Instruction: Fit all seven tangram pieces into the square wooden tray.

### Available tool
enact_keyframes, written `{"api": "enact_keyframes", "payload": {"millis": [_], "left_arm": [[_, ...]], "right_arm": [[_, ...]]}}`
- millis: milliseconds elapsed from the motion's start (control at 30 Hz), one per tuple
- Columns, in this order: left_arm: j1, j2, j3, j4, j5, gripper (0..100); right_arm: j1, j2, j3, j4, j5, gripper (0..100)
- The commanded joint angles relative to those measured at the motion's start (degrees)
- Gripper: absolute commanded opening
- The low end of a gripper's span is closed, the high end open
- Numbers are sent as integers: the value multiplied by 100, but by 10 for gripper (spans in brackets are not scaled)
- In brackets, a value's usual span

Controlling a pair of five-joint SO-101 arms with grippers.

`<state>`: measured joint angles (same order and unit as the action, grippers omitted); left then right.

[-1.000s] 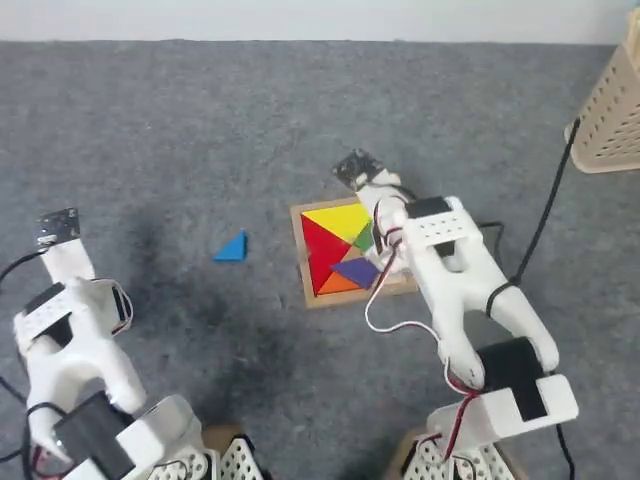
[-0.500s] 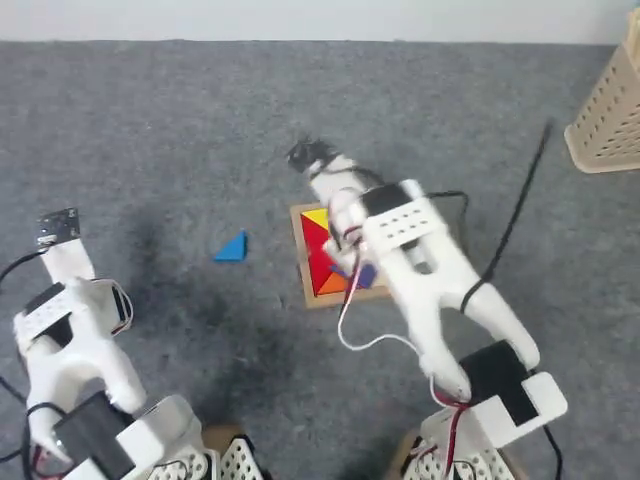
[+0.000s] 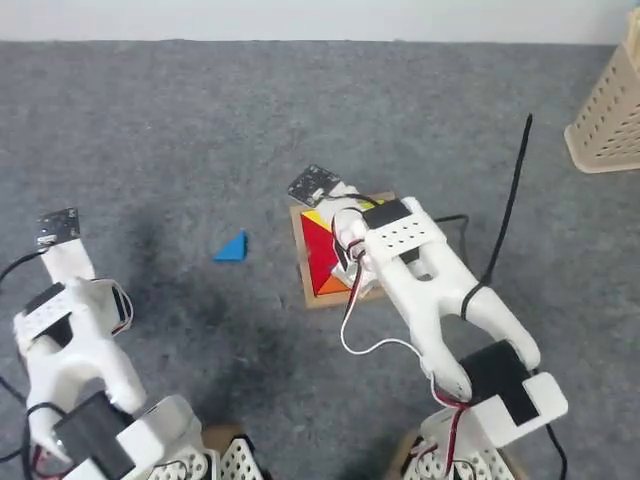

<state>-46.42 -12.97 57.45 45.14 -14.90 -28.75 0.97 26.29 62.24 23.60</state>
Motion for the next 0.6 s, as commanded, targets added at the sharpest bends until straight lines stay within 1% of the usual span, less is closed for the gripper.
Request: {"api": "enact_keyframes", "payload": {"millis": [0, 233, 467, 567], "left_arm": [[18, -246, 13, -88, -62, 152], [18, -246, 13, -88, -62, 152], [18, -246, 13, -88, -62, 152], [18, -246, 13, -88, -62, 152]], "right_arm": [[171, -13, -53, -119, 123, 6], [400, 479, -149, -426, 132, 6], [927, 585, -352, -382, 185, 6], [1086, 576, -448, -224, 396, 6]]}}
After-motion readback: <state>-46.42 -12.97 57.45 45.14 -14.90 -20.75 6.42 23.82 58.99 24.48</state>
